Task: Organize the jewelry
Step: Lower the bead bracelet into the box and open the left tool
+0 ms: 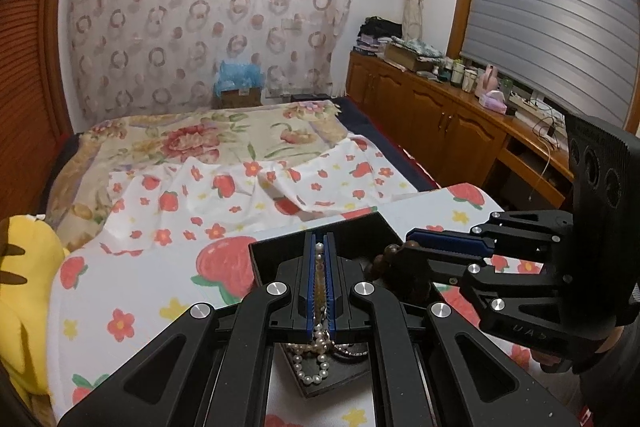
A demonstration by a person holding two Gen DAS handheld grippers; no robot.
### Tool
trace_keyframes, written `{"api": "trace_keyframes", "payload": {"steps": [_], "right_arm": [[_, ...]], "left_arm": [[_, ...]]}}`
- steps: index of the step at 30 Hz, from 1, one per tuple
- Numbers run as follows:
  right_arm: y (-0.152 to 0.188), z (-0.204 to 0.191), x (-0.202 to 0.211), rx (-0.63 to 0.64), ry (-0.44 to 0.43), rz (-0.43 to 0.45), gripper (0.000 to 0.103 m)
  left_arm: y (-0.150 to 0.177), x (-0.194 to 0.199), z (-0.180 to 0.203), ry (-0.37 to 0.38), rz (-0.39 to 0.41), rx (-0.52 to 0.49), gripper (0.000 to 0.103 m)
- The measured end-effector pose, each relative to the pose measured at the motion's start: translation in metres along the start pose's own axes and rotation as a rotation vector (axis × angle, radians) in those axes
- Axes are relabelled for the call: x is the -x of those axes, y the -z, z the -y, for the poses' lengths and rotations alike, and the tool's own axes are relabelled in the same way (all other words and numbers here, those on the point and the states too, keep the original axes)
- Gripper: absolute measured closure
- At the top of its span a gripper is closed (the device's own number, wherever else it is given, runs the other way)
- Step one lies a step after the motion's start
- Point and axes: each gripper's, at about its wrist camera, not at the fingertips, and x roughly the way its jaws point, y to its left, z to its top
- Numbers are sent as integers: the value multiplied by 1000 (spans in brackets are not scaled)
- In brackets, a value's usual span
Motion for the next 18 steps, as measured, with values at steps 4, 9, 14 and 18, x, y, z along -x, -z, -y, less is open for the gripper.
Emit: {"api": "trace_keyframes", "payload": {"steps": [4, 9, 14, 18], "right_arm": [[2, 2, 6, -3, 9, 10, 87], [9, 3, 19, -4, 18, 18, 87], [17, 1, 33, -7, 26, 22, 87], [24, -1, 42, -4, 39, 23, 87]], "left_arm": [[4, 0, 1, 4, -7, -2, 100], [6, 2, 5, 7, -8, -7, 100], [8, 8, 11, 8, -3, -19, 100], [6, 15, 16, 5, 5, -29, 99]]}}
